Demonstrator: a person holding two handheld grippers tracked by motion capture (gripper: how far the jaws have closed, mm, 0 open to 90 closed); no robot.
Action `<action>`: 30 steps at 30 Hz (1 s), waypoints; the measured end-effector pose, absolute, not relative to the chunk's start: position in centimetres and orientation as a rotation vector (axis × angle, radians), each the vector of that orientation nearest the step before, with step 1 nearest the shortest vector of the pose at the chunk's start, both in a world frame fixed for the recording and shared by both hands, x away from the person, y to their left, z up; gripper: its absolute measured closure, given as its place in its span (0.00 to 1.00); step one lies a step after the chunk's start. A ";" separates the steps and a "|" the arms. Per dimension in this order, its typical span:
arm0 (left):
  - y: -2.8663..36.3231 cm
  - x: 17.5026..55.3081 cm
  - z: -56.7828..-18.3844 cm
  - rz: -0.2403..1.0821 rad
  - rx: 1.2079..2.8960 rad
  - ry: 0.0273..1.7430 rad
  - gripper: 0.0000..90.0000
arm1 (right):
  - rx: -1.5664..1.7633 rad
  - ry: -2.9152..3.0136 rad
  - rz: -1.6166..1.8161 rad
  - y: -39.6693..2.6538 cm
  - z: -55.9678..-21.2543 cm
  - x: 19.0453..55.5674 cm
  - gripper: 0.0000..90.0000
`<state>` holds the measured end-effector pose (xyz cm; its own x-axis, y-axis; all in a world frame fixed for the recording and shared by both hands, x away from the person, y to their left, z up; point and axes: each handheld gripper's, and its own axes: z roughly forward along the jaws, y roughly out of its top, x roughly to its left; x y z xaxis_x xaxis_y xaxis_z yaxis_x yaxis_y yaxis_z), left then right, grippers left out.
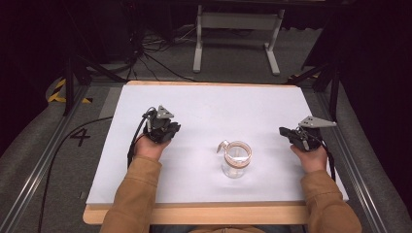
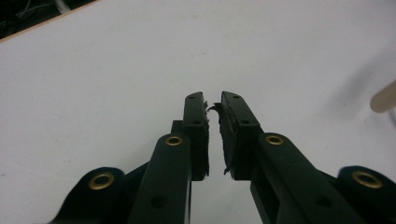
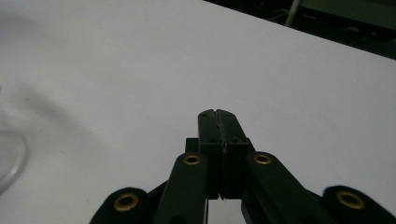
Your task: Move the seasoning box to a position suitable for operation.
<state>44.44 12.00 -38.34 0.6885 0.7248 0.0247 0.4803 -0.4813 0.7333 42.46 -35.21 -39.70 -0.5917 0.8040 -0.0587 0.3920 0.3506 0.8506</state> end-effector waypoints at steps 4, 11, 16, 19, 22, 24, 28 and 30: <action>10.7 43.5 -37.4 0.425 2.206 0.812 0.91 | 0.969 2.194 1.160 -34.2 -39.7 42.1 1.00; 10.4 43.1 -36.4 0.331 2.210 0.736 0.91 | 0.939 2.229 1.183 -33.7 -39.8 41.9 1.00; 9.2 42.5 -36.6 0.321 2.289 0.625 0.91 | 0.899 2.248 1.194 -33.2 -39.7 41.8 1.00; 8.9 42.0 -36.0 0.309 2.275 0.532 0.93 | 0.862 2.272 1.177 -32.6 -39.8 41.6 1.00; 8.7 41.7 -35.4 0.271 2.266 0.501 0.94 | 0.847 2.282 1.171 -32.4 -39.9 41.6 1.00; 7.9 41.6 -35.6 0.244 2.298 0.478 0.95 | 0.839 2.285 1.176 -32.3 -40.0 41.5 1.00; 5.5 41.0 -36.8 0.274 2.466 0.401 0.94 | 0.838 2.282 1.181 -32.4 -40.1 41.6 0.99; 5.2 41.0 -37.0 0.264 2.464 0.389 0.94 | 0.845 2.283 1.184 -32.4 -40.1 41.6 0.99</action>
